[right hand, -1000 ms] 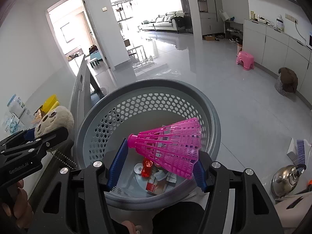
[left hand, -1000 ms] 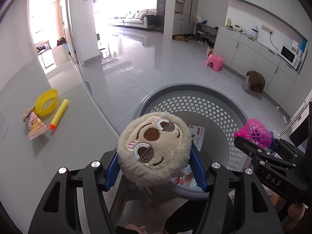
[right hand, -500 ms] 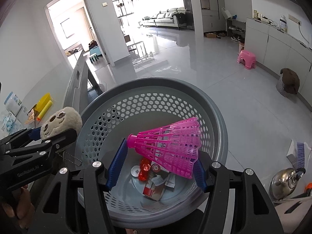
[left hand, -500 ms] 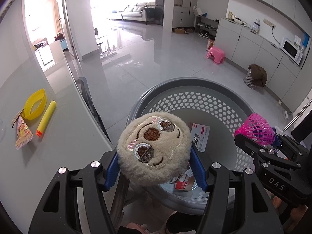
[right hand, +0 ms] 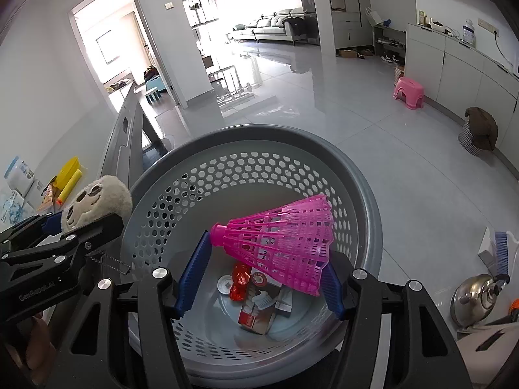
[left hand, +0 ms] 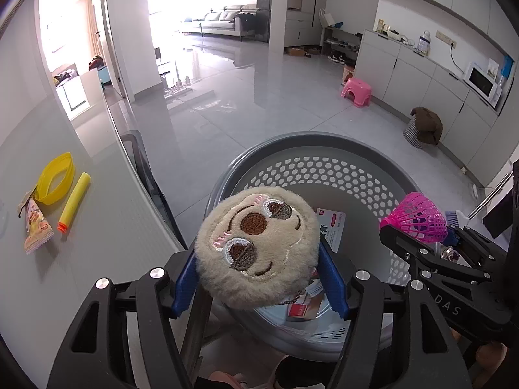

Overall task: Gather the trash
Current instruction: 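Carry the plush toy and shuttlecock over the basket and open both tools, then withdraw both tools from the basket toward the snack wrapper on the table, then grasp the pink snack wrapper with brown cloth using the left tool and lift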

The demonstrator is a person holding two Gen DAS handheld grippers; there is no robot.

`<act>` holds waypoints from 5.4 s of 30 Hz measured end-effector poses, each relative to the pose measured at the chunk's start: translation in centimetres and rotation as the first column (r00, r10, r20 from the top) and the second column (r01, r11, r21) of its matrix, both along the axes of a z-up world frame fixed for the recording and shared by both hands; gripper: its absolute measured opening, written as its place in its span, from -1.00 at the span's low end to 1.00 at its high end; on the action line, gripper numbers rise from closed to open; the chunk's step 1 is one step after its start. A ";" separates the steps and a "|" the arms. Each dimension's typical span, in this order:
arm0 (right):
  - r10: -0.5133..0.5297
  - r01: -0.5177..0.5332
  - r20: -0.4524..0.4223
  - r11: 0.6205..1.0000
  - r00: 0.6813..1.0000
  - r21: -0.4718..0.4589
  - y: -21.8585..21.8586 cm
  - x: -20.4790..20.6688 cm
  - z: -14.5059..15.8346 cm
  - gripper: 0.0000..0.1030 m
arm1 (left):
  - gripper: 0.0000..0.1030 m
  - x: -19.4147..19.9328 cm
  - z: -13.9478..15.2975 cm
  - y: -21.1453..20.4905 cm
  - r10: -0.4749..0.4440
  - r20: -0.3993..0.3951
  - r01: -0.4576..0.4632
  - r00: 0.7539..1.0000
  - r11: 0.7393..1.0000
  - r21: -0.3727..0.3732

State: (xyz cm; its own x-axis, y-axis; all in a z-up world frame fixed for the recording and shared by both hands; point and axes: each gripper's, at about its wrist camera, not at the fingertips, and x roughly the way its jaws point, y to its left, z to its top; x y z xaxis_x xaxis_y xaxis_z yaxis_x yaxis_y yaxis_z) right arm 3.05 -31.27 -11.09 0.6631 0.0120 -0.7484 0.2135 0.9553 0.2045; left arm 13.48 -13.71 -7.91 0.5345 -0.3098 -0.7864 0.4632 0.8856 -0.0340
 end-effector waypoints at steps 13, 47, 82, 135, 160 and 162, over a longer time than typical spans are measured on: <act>-0.029 0.027 0.047 0.999 0.998 0.044 -1.0 -0.6 0.7 0.46 | 0.56 -0.3 0.6 0.8 0.031 -0.002 -0.031 1.000 0.999 -0.010; 0.045 -0.052 0.114 0.997 0.992 0.062 2.6 -4.3 4.4 0.64 | 0.69 -5.2 3.6 6.3 0.107 0.065 -0.107 0.992 0.994 -0.007; 0.276 -0.276 0.110 0.961 0.955 -0.015 12.7 -0.7 4.8 0.66 | 0.81 0.6 4.1 19.9 0.497 0.094 -0.492 0.863 0.868 -0.070; 0.437 -0.436 0.015 0.899 0.899 -0.037 25.6 10.7 4.4 0.66 | -0.31 0.5 2.4 28.6 0.408 0.249 -0.447 0.878 0.885 0.127; 0.396 -0.396 0.003 0.918 0.918 -0.007 26.3 14.1 3.6 0.66 | 0.69 7.6 1.7 31.9 0.463 0.016 -0.463 0.886 0.886 0.021; 0.395 -0.395 0.000 0.919 0.919 -0.006 26.3 14.3 3.5 0.66 | 0.59 8.6 1.1 31.6 0.459 0.000 -0.459 0.888 0.888 0.028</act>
